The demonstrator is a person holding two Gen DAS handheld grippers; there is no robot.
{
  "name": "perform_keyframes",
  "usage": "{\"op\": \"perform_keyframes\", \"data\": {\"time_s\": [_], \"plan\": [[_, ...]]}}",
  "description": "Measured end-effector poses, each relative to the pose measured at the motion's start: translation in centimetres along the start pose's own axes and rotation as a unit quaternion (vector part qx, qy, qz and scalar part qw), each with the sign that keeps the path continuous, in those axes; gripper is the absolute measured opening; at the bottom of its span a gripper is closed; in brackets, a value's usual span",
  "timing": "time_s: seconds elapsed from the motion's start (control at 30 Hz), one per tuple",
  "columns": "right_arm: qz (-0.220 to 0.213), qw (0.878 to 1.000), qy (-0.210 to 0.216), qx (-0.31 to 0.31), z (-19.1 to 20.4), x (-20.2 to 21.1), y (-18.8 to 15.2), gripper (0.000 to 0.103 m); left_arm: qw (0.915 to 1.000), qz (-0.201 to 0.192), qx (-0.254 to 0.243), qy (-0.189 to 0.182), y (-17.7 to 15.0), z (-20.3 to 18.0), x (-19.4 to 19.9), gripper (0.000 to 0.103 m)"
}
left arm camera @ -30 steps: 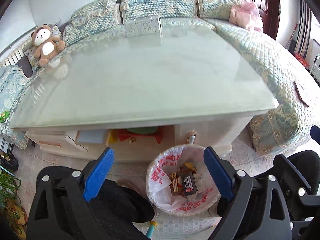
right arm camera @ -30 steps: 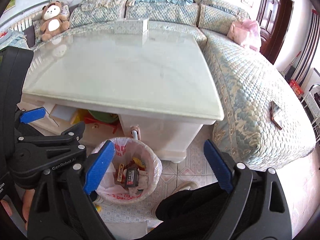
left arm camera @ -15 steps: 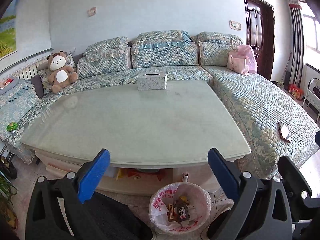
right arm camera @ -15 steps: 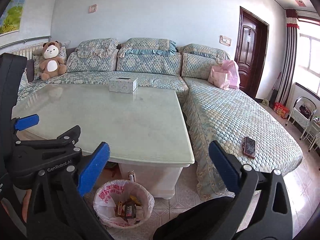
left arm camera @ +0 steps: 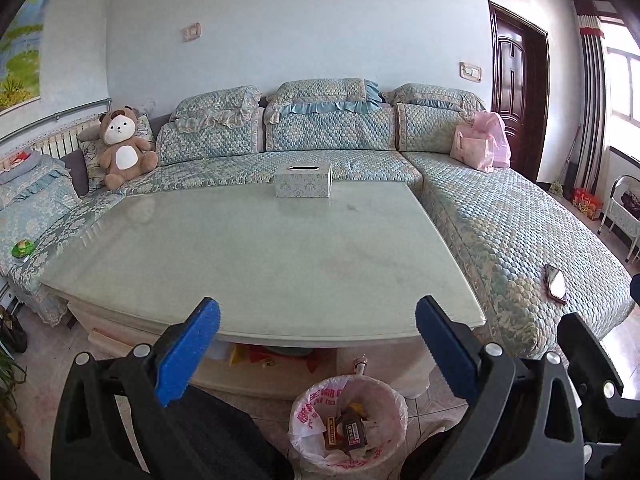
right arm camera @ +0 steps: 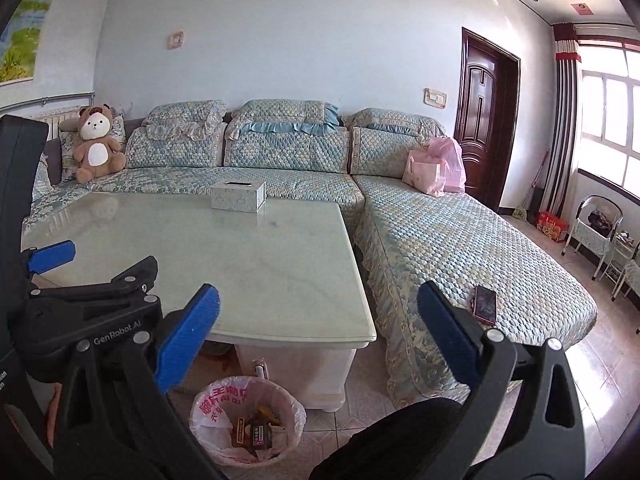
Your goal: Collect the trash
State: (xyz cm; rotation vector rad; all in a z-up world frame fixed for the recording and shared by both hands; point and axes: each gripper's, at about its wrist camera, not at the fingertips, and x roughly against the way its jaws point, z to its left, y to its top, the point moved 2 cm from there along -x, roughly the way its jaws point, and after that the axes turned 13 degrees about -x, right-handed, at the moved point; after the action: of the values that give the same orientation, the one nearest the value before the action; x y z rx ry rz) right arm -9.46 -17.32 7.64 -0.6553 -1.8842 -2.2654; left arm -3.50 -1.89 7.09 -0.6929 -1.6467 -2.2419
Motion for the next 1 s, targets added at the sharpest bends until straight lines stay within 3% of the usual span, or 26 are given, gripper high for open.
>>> {"op": "perform_keyframes", "data": {"time_s": [1.0], "plan": [[-0.010,1.000,0.002,-0.001,0.29,1.02,0.67,0.097,0.9998,-0.005,0.010,0.014,0.69,1.00,0.58,0.096]]}}
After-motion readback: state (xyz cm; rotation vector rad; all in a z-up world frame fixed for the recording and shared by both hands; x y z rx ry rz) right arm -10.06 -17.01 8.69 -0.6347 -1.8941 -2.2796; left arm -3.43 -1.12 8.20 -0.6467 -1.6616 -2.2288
